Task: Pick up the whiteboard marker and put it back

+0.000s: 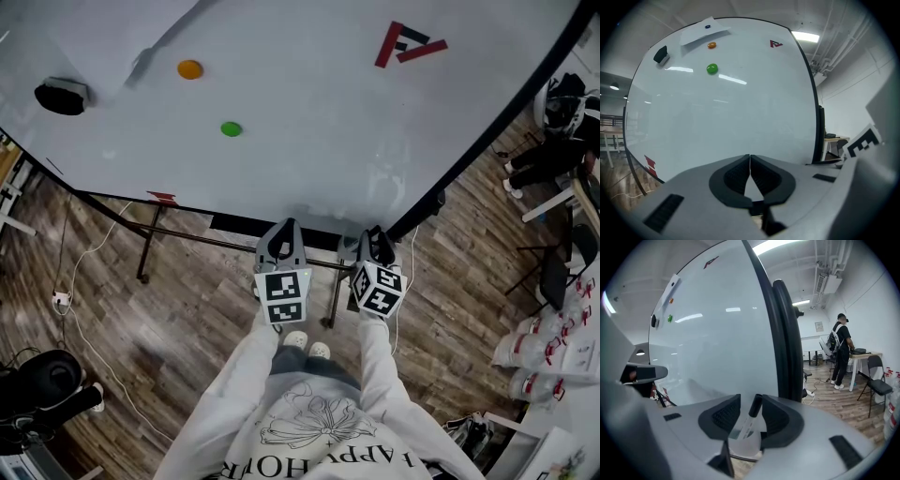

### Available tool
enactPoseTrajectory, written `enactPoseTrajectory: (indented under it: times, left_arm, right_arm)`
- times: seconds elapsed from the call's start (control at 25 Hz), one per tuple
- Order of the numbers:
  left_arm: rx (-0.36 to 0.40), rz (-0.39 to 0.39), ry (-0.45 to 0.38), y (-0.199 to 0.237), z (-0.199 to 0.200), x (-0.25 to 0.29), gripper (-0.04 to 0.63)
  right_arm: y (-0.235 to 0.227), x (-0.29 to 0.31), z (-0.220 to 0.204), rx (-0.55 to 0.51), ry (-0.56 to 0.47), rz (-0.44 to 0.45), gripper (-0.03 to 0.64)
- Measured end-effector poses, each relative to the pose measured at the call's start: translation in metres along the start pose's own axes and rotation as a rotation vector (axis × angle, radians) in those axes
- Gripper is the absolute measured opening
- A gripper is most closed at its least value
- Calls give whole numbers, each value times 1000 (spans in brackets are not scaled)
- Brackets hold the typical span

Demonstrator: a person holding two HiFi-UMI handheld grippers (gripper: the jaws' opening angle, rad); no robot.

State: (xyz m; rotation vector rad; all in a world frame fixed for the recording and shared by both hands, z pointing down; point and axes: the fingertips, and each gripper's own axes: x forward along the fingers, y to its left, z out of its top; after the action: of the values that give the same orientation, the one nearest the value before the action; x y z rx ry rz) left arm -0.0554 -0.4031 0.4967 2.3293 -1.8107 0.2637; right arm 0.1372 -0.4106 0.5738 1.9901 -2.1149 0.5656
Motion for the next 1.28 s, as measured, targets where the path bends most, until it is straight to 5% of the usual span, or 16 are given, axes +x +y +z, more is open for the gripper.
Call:
enactPoseTrajectory:
  times: [0.68,1.28]
  left_arm:
    - [6,17,-108,-4,50,-31,7]
    - [21,45,-156,2,68,-62,6]
  right_arm:
    - [37,-65,91,-110,-245,78,35]
    - [46,-98,113,-127,-305,108,15]
